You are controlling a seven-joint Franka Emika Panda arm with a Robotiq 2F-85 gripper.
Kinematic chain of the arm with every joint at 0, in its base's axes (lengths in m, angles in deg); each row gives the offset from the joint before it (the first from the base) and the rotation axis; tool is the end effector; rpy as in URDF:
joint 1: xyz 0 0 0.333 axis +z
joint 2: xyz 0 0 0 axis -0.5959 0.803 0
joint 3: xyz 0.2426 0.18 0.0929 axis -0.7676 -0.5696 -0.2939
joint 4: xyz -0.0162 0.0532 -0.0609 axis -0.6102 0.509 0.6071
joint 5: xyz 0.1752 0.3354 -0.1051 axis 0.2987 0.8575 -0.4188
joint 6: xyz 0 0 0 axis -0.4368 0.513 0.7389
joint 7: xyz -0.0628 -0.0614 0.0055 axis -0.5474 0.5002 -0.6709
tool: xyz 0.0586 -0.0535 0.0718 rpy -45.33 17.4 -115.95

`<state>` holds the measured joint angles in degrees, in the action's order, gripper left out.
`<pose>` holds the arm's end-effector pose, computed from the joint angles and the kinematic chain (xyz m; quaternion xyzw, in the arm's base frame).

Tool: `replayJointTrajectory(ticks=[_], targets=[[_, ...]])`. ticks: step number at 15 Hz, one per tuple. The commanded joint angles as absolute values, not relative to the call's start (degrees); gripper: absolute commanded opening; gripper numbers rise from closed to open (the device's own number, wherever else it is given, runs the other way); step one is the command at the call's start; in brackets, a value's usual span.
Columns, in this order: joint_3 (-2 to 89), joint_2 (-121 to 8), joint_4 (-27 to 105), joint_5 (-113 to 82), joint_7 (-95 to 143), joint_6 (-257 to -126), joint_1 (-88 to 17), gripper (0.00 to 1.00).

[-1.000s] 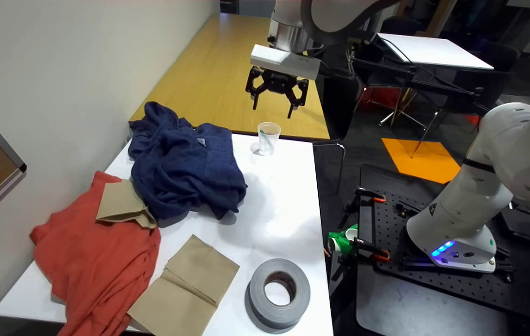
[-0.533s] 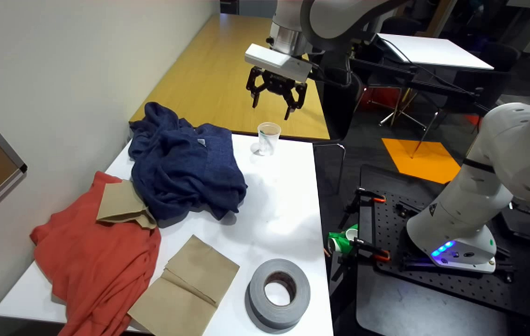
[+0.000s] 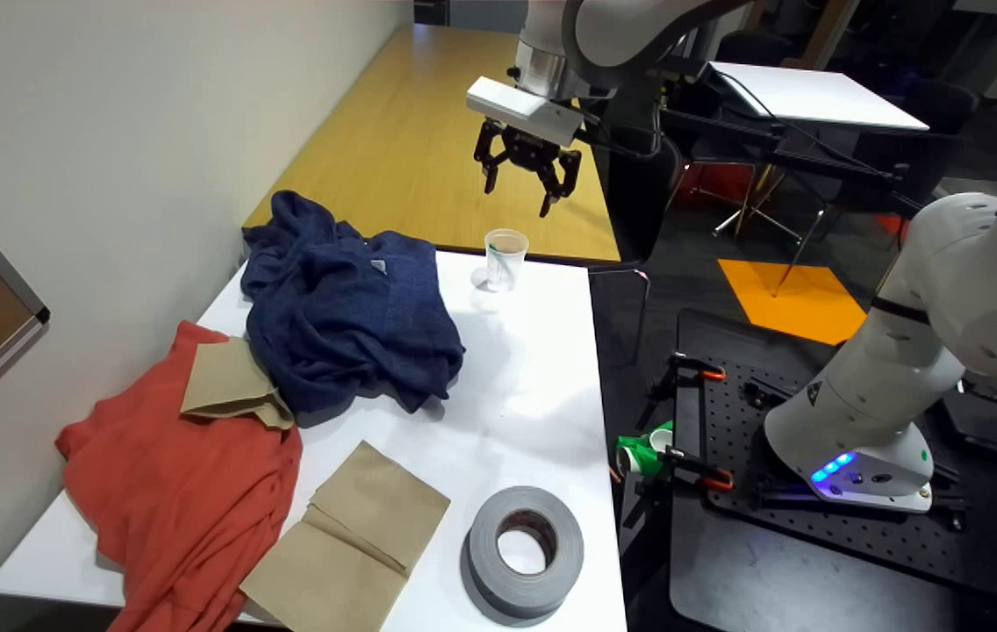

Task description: Remove the marker from the cup and put it on the table

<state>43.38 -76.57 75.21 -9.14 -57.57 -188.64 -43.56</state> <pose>0.5144 -0.0983 0.4045 -0.6468 0.7600 -0.0308 0.0555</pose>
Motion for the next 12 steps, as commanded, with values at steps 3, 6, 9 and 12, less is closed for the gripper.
replayJointTrajectory(ticks=[3, 6, 9, 12], targets=[[47.2, -69.7, 70.5, -6.4, -58.2, -189.5, -45.6, 1.00], [48.7, -66.0, 69.1, -3.1, -56.3, -192.6, -46.1, 1.00], [49.6, -62.3, 68.6, -1.3, -55.9, -198.5, -46.3, 1.00], [50.4, -59.1, 67.7, -0.4, -56.4, -201.4, -46.4, 1.00]])
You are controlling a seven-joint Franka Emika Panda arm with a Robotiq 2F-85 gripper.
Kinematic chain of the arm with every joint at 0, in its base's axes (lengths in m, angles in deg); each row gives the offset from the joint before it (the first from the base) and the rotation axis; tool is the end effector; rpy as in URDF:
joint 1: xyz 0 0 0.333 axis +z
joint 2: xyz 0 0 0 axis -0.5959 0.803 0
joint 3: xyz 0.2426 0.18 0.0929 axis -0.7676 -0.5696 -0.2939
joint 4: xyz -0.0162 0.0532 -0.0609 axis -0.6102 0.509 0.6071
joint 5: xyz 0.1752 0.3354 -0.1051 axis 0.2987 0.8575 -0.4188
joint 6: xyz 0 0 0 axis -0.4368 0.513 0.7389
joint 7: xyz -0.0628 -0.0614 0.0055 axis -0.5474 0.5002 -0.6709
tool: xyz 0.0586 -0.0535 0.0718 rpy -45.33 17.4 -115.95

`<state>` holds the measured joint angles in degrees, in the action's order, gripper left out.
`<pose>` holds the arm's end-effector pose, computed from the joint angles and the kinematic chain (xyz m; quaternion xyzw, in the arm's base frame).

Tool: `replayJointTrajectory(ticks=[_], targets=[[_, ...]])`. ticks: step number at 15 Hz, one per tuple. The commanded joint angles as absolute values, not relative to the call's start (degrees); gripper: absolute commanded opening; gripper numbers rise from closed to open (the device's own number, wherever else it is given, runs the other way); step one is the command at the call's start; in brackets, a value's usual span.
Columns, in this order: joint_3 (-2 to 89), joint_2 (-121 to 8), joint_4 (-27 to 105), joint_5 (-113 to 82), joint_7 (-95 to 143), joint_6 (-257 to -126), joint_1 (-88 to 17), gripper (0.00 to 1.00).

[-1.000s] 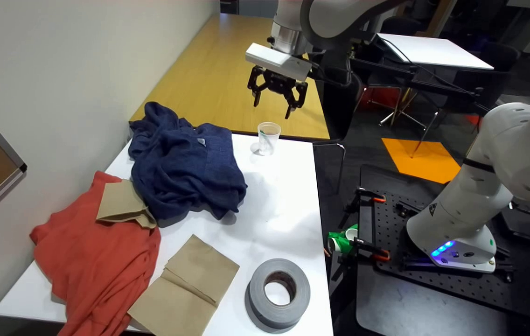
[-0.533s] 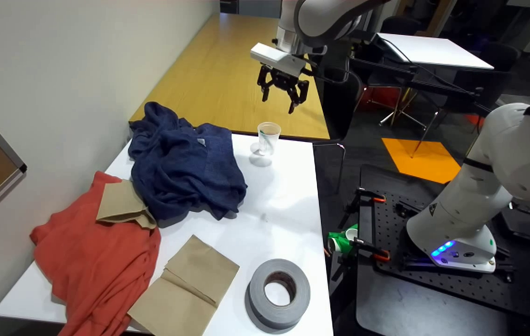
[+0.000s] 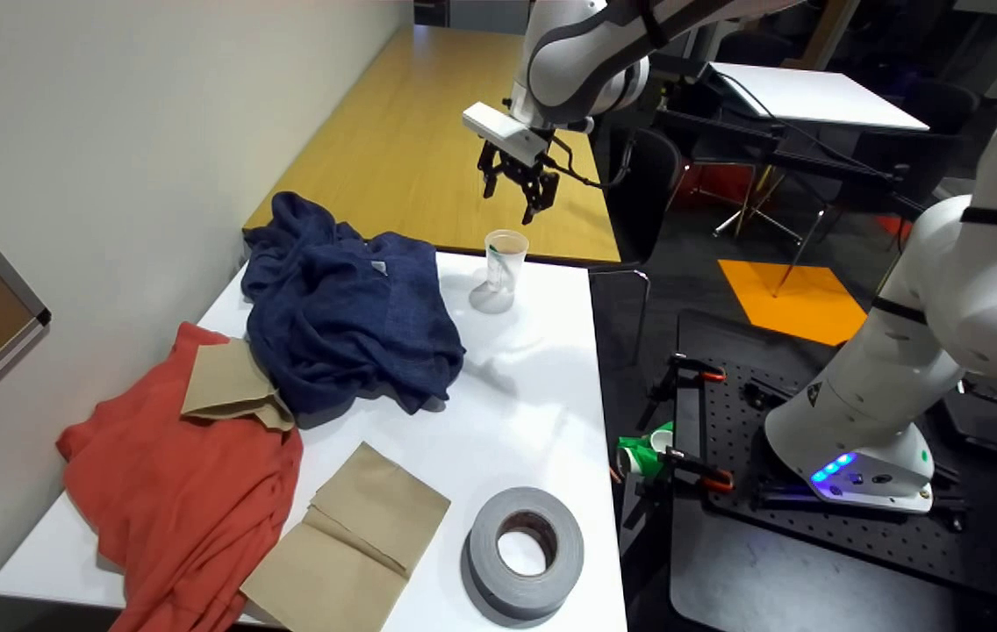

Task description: Remove the marker from the cup and put it on the table

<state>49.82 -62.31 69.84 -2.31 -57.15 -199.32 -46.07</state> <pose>0.5416 -0.1949 0.3302 -0.5503 0.8304 -0.0406 0.0775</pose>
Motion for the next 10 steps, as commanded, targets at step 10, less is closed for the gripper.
replayJointTrajectory(ticks=[10], targets=[[51.7, -55.1, 65.7, 3.0, -52.9, -200.4, -49.1, 1.00]])
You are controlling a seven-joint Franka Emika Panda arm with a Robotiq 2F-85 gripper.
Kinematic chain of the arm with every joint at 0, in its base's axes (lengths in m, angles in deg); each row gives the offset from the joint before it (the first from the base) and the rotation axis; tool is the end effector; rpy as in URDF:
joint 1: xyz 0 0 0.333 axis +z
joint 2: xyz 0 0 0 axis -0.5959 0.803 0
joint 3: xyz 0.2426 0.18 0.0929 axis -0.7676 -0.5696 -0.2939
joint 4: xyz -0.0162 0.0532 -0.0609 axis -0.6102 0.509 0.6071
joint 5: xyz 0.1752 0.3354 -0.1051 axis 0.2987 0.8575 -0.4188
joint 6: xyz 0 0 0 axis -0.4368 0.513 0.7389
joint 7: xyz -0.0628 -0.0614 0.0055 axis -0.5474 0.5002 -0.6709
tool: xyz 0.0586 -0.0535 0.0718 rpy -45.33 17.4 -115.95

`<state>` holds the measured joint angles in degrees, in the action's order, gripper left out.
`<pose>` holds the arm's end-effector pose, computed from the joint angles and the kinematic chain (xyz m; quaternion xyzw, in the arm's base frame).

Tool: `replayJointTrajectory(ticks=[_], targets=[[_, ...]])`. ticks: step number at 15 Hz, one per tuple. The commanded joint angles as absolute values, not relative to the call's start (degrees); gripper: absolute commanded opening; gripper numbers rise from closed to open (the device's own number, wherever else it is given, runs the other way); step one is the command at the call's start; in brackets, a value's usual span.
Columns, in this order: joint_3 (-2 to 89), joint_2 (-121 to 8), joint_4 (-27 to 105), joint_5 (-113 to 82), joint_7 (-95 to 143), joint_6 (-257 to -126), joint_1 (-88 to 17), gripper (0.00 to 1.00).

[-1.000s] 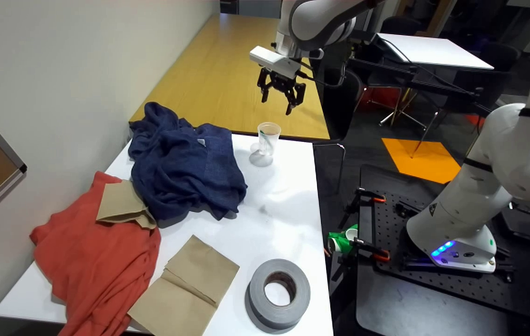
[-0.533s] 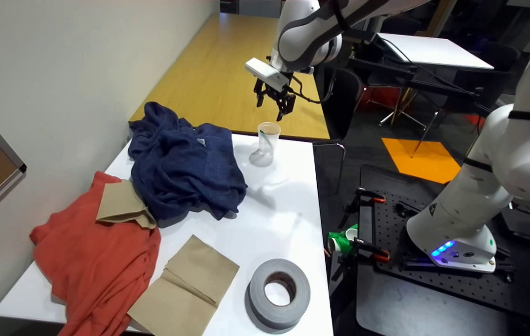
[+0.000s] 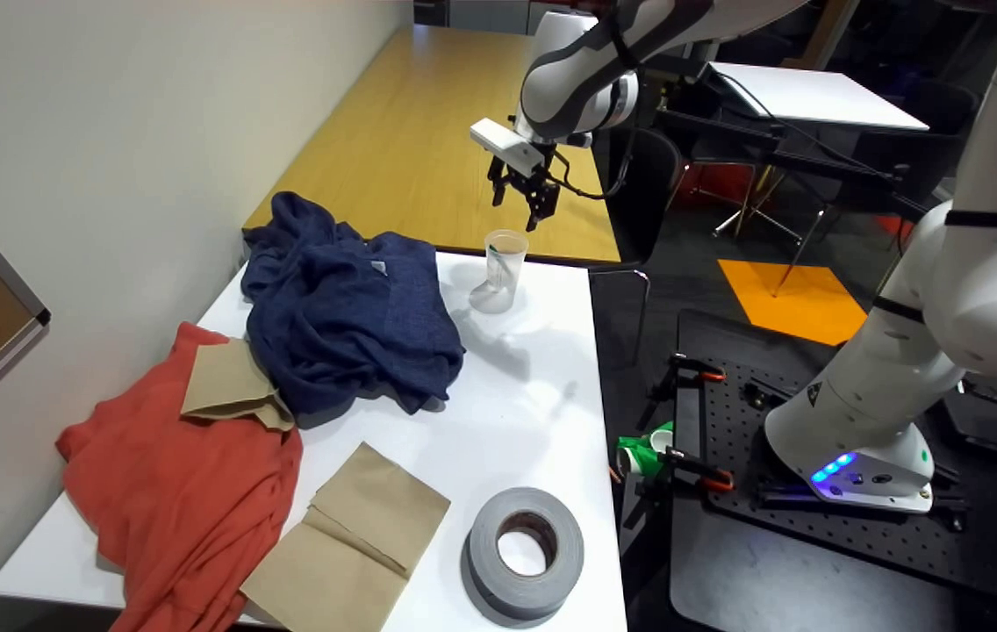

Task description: Remove the marker from the cup and put it on the table

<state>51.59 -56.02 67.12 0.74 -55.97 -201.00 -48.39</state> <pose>0.5400 -0.2393 0.2915 -0.5130 0.8550 -0.0325 0.0688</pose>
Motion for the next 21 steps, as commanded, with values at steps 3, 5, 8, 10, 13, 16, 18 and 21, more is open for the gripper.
replayJointTrajectory(ticks=[3, 5, 8, 10, 13, 16, 18, 21], targets=[[51.5, -54.2, 65.6, 4.9, -50.6, -201.0, -49.7, 0.74], [51.5, -53.6, 65.3, 6.2, -49.4, -201.3, -50.0, 0.59], [51.6, -52.5, 64.5, 7.6, -48.2, -201.3, -50.4, 0.46], [51.9, -51.5, 63.8, 7.8, -48.6, -201.3, -50.4, 0.40], [52.0, -50.0, 62.7, 8.0, -48.8, -201.2, -50.7, 0.42], [51.9, -48.5, 61.6, 8.3, -48.9, -201.0, -50.9, 0.44], [51.9, -47.5, 61.0, 8.5, -48.9, -200.9, -51.0, 0.43], [51.6, -46.0, 59.9, 9.0, -48.9, -200.8, -51.1, 0.40]])
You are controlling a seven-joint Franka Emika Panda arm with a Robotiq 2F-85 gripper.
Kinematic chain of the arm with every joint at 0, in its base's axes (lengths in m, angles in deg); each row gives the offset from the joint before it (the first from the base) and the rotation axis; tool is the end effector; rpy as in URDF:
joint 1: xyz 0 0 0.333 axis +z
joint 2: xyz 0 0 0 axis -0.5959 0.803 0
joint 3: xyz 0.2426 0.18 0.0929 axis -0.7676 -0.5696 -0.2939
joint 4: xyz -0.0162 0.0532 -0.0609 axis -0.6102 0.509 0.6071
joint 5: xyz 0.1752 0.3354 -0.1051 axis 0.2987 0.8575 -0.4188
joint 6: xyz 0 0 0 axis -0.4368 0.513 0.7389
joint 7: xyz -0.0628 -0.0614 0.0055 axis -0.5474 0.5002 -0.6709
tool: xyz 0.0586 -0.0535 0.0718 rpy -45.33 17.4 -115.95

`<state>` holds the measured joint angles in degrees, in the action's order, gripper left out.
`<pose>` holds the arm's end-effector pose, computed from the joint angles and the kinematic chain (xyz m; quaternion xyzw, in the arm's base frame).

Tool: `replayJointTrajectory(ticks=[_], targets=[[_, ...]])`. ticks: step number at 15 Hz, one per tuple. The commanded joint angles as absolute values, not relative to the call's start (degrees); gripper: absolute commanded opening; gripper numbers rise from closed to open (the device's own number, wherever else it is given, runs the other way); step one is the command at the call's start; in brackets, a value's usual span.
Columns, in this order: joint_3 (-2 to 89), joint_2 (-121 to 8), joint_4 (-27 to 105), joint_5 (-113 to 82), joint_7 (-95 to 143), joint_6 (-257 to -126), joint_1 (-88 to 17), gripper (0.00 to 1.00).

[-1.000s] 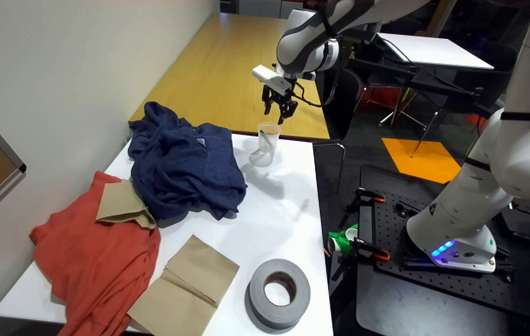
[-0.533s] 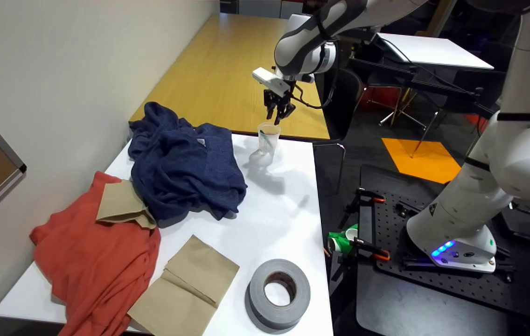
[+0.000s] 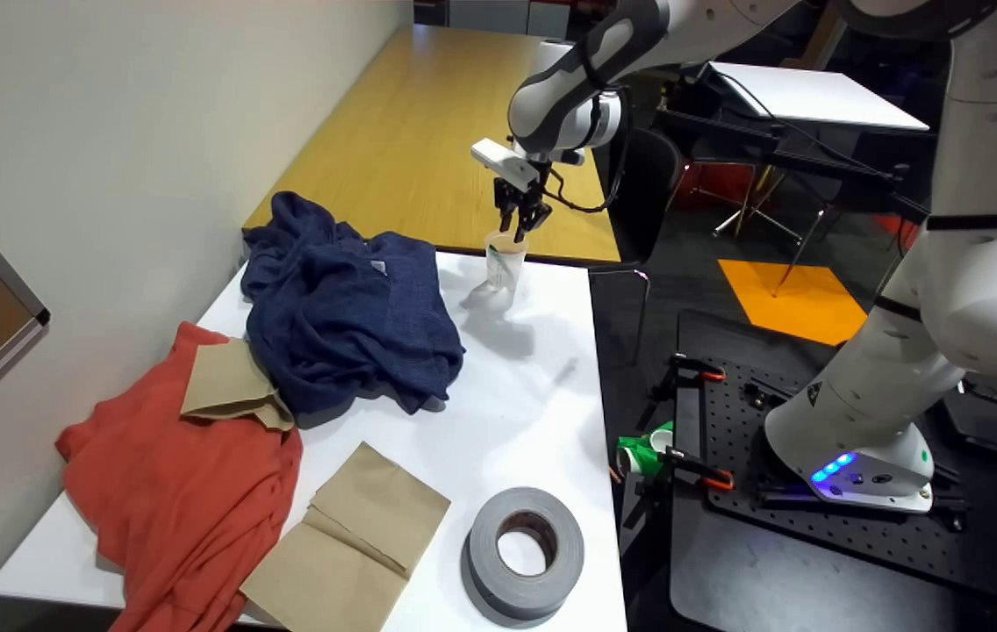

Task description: Remove the marker from the cup and put it on the table

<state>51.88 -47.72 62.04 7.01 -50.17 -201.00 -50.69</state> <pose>0.5467 -0.2721 0.2430 -0.5032 0.8613 -0.0091 0.0701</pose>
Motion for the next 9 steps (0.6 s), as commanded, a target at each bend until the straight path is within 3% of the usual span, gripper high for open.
replayJointTrajectory(ticks=[1, 9], targets=[[51.6, -45.6, 59.5, 9.1, -48.8, -200.8, -51.2, 0.39], [50.8, -42.7, 56.9, 10.7, -48.6, -200.2, -51.4, 0.41]])
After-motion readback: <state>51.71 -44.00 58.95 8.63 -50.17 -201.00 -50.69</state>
